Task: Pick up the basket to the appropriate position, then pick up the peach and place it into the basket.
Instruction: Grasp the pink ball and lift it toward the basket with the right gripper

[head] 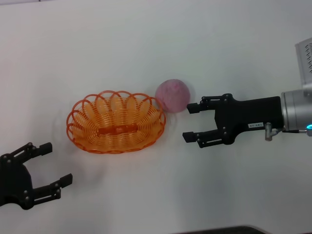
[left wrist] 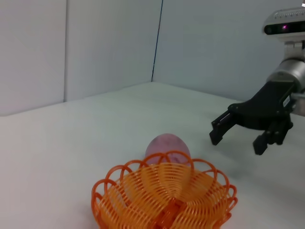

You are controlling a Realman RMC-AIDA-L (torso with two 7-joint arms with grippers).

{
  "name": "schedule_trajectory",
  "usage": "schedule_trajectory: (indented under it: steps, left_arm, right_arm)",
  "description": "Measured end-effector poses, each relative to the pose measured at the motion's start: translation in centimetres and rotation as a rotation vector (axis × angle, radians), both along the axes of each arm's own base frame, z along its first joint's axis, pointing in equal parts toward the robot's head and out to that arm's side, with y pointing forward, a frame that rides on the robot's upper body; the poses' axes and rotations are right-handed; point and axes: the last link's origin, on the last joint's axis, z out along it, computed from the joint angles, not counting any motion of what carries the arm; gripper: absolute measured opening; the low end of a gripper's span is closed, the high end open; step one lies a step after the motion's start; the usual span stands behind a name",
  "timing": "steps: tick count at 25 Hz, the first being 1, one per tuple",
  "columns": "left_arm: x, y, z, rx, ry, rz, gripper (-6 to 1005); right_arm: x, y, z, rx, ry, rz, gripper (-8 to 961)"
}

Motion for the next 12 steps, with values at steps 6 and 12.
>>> schedule_trajectory:
  steps: [6,12]
  left_arm:
    - [-0.1,0.1,-0.2,0.0,0.003,0.01,891]
    - [-0.1,0.0,-0.2,0.002,0.002,0.012,891]
  right_arm:
    - [-0.3,0.8,3.4,-0.035,0.026,-0.153,840]
    - [-1.2,2.2,5.2,-0.086,-0.007,-0.289,840]
